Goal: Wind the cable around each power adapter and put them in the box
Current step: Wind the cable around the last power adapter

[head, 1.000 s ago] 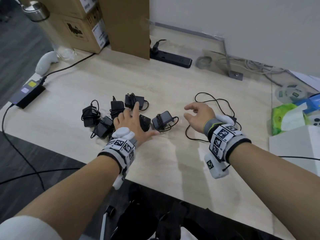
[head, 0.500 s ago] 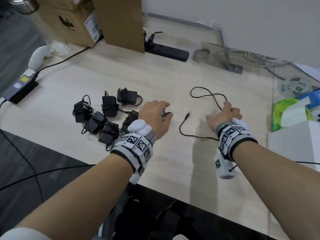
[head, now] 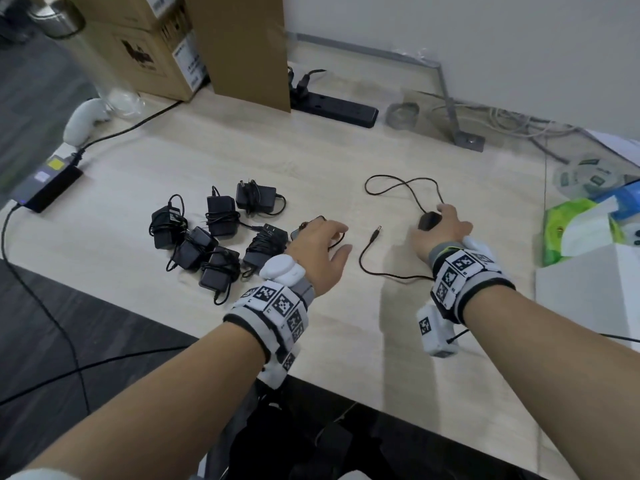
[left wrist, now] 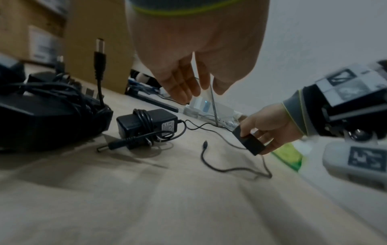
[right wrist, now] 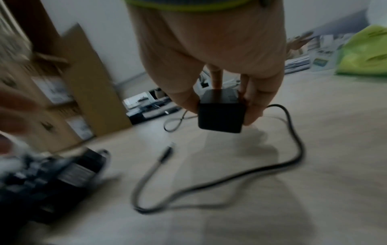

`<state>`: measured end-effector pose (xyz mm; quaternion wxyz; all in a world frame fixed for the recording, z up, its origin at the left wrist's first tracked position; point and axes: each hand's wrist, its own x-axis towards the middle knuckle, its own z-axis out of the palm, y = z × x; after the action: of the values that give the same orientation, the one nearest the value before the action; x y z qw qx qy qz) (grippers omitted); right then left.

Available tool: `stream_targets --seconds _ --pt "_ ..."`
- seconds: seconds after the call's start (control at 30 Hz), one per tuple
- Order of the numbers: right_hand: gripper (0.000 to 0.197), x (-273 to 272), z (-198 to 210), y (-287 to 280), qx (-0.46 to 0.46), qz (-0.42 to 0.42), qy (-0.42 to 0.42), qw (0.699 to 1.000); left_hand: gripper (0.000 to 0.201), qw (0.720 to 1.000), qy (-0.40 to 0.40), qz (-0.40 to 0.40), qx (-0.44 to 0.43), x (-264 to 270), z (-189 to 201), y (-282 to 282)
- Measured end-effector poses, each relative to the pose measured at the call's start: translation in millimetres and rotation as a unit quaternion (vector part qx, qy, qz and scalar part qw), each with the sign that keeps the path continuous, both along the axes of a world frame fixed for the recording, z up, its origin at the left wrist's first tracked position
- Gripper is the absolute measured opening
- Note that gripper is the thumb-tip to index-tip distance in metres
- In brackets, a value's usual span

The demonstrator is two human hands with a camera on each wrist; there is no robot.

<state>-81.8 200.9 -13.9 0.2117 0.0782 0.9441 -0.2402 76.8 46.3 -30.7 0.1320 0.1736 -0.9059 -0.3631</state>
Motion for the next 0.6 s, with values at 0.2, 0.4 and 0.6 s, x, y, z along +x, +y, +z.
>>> stream_targets --seconds 0.2,0.4,0.6 --pt "0.075 24.1 53.2 -55.3 -0.262 0.006 0.025 0.965 0.046 0.97 -0.071 0.049 0.227 -23.9 43.3 -9.8" --pt "0.035 42.8 90.0 -90.8 -0.409 0.023 -0.016 0.912 0.045 0.864 -0.055 0.071 0.495 -42.4 97.2 -24.7" --pt "0.036 32.2 117.0 -90.9 -0.306 0.144 0.143 0.93 0.033 0.84 -0.029 0.036 0.54 -37.9 129.9 -59.2"
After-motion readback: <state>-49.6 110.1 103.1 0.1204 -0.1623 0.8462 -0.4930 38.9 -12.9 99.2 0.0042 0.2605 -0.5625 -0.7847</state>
